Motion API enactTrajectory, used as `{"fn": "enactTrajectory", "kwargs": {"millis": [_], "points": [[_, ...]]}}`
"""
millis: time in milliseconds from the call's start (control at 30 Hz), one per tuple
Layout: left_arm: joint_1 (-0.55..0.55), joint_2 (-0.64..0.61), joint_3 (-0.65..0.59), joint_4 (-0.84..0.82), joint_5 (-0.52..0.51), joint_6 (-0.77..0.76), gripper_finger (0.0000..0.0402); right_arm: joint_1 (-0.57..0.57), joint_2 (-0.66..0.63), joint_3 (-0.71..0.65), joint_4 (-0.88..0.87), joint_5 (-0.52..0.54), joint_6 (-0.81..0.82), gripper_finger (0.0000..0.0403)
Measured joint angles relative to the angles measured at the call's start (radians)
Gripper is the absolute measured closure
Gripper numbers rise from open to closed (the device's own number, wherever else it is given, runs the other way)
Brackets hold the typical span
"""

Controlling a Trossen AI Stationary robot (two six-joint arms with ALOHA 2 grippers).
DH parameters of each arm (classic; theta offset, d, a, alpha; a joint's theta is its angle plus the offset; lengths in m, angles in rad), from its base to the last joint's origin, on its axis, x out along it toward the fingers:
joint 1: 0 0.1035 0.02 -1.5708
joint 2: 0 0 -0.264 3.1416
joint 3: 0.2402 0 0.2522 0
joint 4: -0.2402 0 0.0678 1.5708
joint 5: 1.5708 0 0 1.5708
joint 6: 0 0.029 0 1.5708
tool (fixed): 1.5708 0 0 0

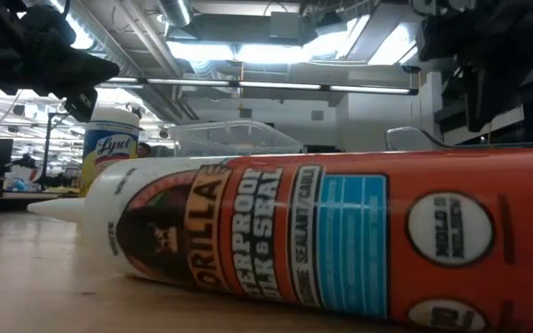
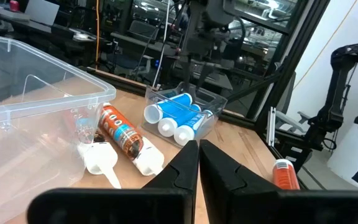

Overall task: Pick & place silicon tubes, Sealant and Lysol wipes
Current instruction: Move the bottom transparent bin to the top

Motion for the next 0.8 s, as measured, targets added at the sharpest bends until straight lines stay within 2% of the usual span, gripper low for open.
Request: {"fn": "enactTrajectory", "kwargs": {"millis": [67, 133, 300, 467, 633, 800], "points": [[0.0, 0.0, 0.0, 0.0, 0.0, 0.0, 0.0391, -0.016, 0.03, 0.001, 0.008, 0.002, -0.086, 0.0362], [0.0, 0.0, 0.0, 0.0, 0.0, 0.0, 0.0393, -0.03, 0.055, 0.001, 0.028, 0.001, -0.17, 0.0389], [0.0, 0.0, 0.0, 0.0, 0.0, 0.0, 0.0391, -0.08, 0.113, 0.002, 0.076, 0.008, -0.348, 0.039], [0.0, 0.0, 0.0, 0.0, 0.0, 0.0, 0.0389, -0.158, 0.173, 0.001, 0.126, 0.089, -0.491, 0.0395], [0.0, 0.0, 0.0, 0.0, 0.0, 0.0, 0.0393, -0.235, 0.234, 0.001, 0.193, 0.095, -0.578, 0.0399], [0.0, 0.0, 0.0, 0.0, 0.0, 0.0, 0.0391, -0.289, 0.253, 0.001, 0.246, 0.18, -0.621, 0.0396]]}}
